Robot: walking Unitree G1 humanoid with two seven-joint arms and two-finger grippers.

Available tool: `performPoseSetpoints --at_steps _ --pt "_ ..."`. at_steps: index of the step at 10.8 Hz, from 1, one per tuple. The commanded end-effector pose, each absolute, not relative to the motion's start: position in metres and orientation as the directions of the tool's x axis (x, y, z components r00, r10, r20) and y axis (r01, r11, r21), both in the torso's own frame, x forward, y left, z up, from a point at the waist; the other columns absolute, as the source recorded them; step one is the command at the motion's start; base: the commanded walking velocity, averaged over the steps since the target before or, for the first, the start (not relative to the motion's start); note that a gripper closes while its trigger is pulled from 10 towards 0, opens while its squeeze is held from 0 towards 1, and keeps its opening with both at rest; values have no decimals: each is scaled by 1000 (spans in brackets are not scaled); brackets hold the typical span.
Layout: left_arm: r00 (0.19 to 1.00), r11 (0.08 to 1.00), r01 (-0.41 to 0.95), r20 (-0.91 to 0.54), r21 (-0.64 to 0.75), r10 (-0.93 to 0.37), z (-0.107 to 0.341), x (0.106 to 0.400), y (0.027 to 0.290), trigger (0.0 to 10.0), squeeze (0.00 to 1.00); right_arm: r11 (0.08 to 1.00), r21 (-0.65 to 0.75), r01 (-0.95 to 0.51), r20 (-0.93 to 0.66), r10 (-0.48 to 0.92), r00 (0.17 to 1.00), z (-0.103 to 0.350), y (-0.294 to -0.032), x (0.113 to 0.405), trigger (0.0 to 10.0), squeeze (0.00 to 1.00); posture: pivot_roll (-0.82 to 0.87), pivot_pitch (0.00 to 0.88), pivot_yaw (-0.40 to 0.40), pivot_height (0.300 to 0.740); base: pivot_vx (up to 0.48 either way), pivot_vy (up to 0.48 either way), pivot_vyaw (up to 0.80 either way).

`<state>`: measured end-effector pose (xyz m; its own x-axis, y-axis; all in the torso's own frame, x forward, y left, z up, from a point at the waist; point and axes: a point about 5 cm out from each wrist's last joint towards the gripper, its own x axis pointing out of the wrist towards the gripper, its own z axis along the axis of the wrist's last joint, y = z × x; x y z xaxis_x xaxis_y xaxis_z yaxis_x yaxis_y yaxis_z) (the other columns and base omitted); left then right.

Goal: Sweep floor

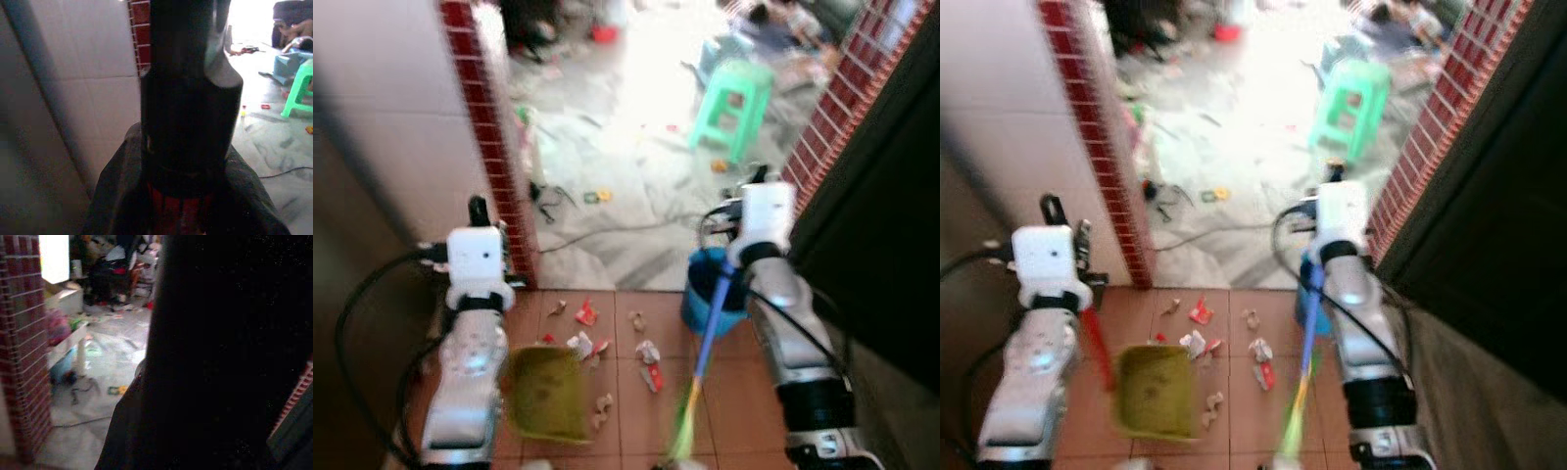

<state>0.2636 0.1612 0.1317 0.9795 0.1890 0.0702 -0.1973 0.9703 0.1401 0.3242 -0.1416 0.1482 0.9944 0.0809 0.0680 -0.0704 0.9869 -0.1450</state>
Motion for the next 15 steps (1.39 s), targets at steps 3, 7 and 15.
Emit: performPoseSetpoints --at_steps 3,7,15 --pt "969 959 -228 137 168 206 137 276 156 10000 0 990 -121 -69 74 78 994 153 -147 331 10000 0 -21 38 -61 740 0 0 0" --pt "966 957 -237 142 167 214 135 275 160 10000 0 991 -84 -101 37 104 994 146 -135 331 10000 0 -3 25 -67 740 0 0 0" --pt "966 957 -237 142 167 214 135 275 160 10000 0 991 -84 -101 37 104 994 146 -135 331 10000 0 -3 25 -67 740 0 0 0"
